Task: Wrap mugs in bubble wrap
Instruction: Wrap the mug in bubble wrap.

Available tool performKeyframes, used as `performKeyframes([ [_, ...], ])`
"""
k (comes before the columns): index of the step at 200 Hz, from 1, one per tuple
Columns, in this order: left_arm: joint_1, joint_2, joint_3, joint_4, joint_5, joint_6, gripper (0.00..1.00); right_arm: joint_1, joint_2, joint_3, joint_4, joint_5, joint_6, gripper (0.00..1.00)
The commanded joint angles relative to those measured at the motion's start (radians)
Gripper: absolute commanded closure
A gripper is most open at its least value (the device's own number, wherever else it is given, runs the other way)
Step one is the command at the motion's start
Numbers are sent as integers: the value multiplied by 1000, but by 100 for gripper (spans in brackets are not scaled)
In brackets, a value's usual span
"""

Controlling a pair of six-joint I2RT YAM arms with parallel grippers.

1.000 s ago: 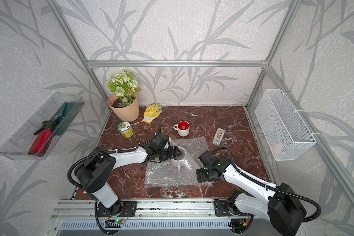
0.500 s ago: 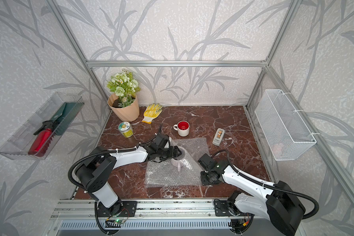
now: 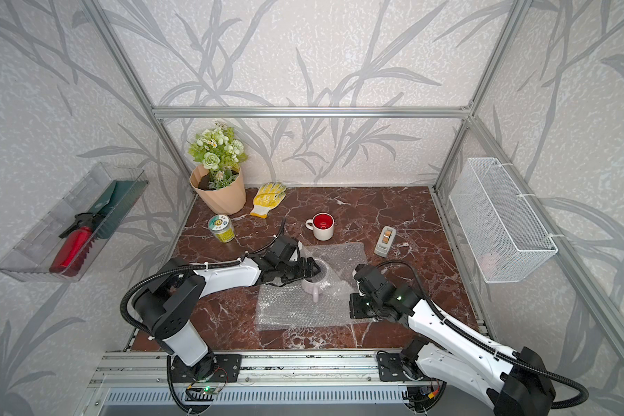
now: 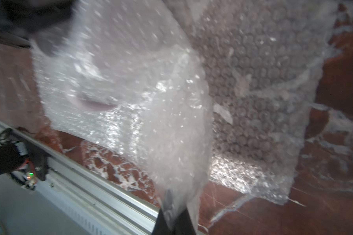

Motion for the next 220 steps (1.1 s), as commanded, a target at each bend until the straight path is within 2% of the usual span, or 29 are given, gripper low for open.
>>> performKeyframes([
  [1, -5, 18, 6, -24, -3, 5, 14, 5, -12, 62, 124, -71, 17, 100],
  [43, -5, 20, -3, -19, -1, 5, 14, 5, 124, 164, 293, -106, 15, 100],
  [112, -5, 18, -22, -9, -2, 0, 14, 5, 380, 263, 549, -83, 69, 100],
  [165, -5, 9, -25, -2, 19, 8, 16, -2, 468, 225, 707, -30, 102, 100],
  [186, -5, -39, -34, -8, 10, 15, 20, -3, 493, 213, 727, -26, 122, 100],
  [220, -3, -104, -5, -89, -11, 60, 21, -11, 521, 184, 769, -17, 151, 100],
])
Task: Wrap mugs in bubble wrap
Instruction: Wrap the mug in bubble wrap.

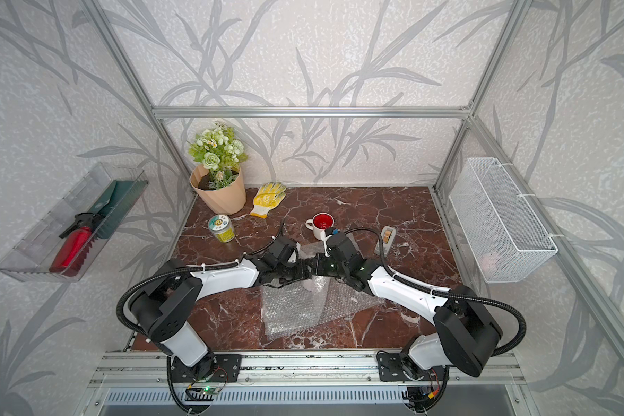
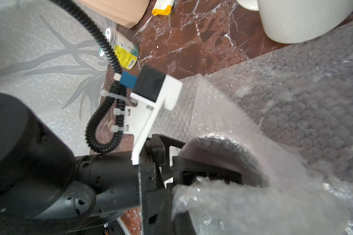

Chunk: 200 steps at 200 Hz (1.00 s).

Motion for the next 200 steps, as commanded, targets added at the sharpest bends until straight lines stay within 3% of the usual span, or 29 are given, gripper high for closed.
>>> performKeyframes([
  [1, -3, -64, 17, -54, 1, 44, 21, -9, 24, -19, 95, 20, 31, 100],
  [56, -2, -149, -1, -113, -46, 63, 25, -16, 115, -13, 143, -17, 59, 100],
  [137, 2, -376, -163, -69, -154, 50, 31, -16, 194, -4, 176, -37, 83, 100],
  [200, 13, -429, -194, -102, -177, 47, 32, -16, 237, 57, 168, -58, 76, 100],
])
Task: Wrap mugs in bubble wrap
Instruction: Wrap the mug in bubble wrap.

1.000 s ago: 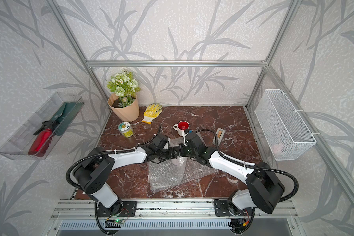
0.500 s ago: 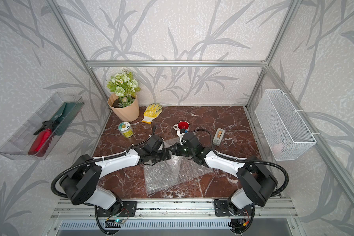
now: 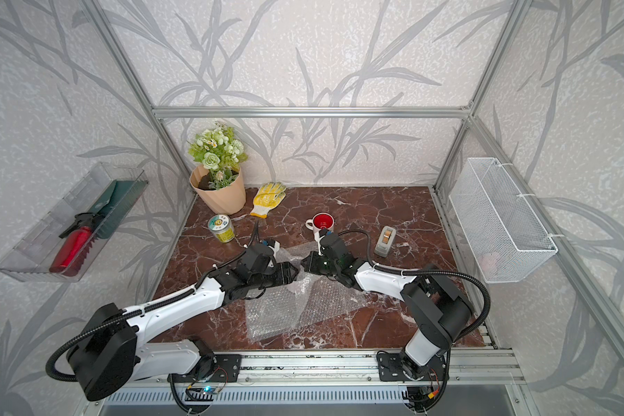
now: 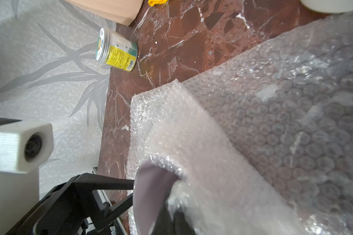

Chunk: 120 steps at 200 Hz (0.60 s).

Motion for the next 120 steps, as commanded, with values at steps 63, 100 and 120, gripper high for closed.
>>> performKeyframes([
  [63, 18, -148, -72, -2, -42, 12, 32, 43, 155, 165, -158, -37, -42, 100],
  [100, 24, -128, -94, 3, -33, 11, 26, 53, 220, 229, -238, -83, -38, 100],
  [120, 25, -101, -107, 9, -42, 2, 26, 54, 231, 242, -252, -92, -35, 100],
])
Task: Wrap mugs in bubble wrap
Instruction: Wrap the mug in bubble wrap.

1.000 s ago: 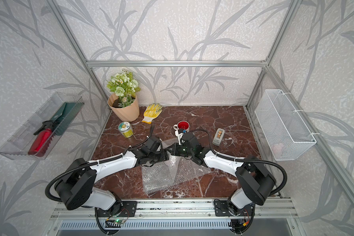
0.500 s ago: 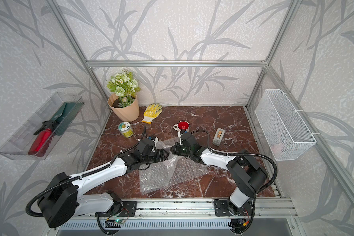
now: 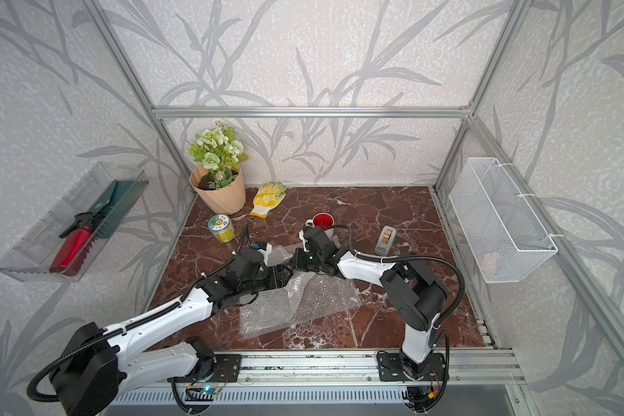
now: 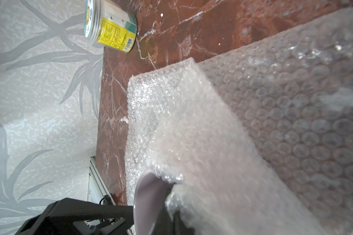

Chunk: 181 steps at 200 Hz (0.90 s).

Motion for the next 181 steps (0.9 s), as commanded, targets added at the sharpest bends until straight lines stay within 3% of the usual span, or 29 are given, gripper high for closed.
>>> performKeyframes([
  [1, 7, 26, -21, 8, -23, -5, 26, 11, 43, 7, -103, -16, -10, 100],
  [103, 59, 144, -2, 62, -11, -24, 22, 21, 47, 37, -123, -39, -21, 100],
  [181, 61, 161, -38, 68, -9, -30, 23, 4, -121, 110, -208, -34, -105, 64],
])
